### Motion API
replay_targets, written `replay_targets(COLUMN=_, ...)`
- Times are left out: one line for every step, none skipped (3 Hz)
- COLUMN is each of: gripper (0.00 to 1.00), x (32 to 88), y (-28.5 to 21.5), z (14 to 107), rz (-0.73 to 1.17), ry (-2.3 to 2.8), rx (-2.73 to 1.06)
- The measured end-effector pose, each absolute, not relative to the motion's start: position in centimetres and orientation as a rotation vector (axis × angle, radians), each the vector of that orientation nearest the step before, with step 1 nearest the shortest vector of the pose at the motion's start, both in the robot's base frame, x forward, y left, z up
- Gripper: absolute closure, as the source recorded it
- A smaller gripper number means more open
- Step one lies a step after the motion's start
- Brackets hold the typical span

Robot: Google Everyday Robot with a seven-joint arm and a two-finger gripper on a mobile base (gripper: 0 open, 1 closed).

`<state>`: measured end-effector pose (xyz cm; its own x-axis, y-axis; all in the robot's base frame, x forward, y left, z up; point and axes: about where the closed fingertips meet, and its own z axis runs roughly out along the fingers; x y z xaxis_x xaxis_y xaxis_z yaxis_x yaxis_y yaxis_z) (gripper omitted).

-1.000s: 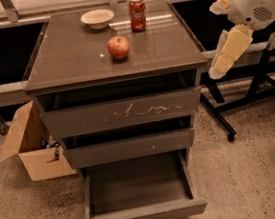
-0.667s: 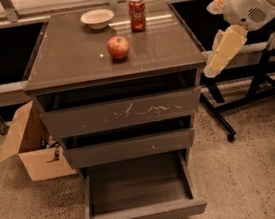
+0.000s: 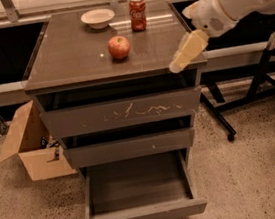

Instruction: Place apple into bottom drawer

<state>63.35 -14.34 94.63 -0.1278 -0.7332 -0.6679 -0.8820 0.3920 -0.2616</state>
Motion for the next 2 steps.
replay_targets(gripper=0.0, x=66.5, y=-11.6, z=93.5, rz=0.301, ry=1.88, rx=-1.331)
replay_targets(gripper=0.0, x=69.7, y=-8.8, z=91.9, rz=0.38, ry=1.85, rx=-1.25)
